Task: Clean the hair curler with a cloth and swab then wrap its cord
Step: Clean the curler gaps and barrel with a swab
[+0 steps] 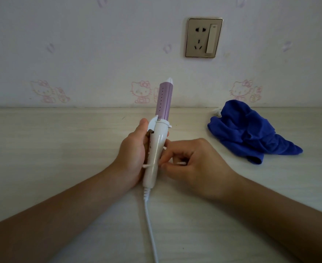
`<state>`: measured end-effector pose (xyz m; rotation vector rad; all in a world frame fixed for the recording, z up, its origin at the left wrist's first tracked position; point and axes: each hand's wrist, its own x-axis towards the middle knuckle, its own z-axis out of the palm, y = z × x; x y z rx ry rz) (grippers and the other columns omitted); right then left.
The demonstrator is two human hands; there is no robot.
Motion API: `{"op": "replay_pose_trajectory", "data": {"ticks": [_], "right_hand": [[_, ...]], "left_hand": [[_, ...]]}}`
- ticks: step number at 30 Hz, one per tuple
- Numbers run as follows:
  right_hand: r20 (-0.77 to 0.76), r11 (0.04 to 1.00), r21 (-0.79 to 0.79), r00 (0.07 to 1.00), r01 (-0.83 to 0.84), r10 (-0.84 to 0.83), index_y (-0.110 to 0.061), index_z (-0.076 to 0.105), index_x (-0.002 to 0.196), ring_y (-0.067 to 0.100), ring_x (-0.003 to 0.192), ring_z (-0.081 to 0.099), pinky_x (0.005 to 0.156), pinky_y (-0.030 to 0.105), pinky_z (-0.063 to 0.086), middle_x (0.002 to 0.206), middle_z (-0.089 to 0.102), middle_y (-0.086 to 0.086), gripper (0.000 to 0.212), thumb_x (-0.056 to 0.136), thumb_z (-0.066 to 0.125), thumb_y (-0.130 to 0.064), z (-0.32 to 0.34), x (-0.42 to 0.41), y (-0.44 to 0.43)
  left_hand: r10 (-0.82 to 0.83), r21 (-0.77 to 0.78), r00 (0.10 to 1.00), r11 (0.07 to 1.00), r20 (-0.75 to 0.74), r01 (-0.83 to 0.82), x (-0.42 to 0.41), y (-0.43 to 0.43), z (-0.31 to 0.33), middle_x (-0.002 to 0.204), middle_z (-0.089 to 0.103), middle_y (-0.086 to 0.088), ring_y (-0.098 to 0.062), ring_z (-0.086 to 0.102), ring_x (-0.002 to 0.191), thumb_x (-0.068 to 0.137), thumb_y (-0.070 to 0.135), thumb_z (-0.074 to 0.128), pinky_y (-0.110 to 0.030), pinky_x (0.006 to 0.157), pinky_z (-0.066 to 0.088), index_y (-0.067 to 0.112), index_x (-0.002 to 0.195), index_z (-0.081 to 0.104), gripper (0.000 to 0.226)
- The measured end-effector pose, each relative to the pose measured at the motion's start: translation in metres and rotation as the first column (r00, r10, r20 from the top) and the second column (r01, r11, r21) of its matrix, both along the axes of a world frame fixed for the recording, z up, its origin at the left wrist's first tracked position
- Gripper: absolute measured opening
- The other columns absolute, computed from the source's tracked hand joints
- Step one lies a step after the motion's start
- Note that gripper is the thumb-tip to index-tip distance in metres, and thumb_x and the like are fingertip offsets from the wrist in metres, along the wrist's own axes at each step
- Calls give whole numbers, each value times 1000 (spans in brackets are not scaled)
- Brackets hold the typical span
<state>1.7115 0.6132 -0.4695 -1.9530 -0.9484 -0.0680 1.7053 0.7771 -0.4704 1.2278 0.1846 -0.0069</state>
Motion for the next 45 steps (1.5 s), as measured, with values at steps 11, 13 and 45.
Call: {"op": "replay_pose_trajectory", "data": {"ticks": [11,13,45], "right_hand": [[-7,992,67,995,104,-103,-29,74,80,14,47,40,49,19,36,51,51,-6,14,86,74,-17,5,4,-5],[-59,969,131,978,208,-201,-24,72,80,8,45,40,48,29,41,50,51,0,12,89,73,-16,6,13,-9],[-26,983,71,986,168,-167,-23,73,81,5,44,43,48,25,43,55,55,7,13,90,74,-14,10,14,-13]], "left_hand": [[-68,236,997,970,22,61,0,1,0,45,56,-12,-22,50,34,103,65,28,-23,37,40,16,53,69,81],[-126,186,990,976,65,112,0,2,2,53,61,-12,-21,49,35,105,60,29,-23,37,39,14,78,75,70],[-93,170,983,983,160,65,0,3,-2,65,67,-13,-22,59,46,105,46,44,-26,42,46,17,79,75,50]]}}
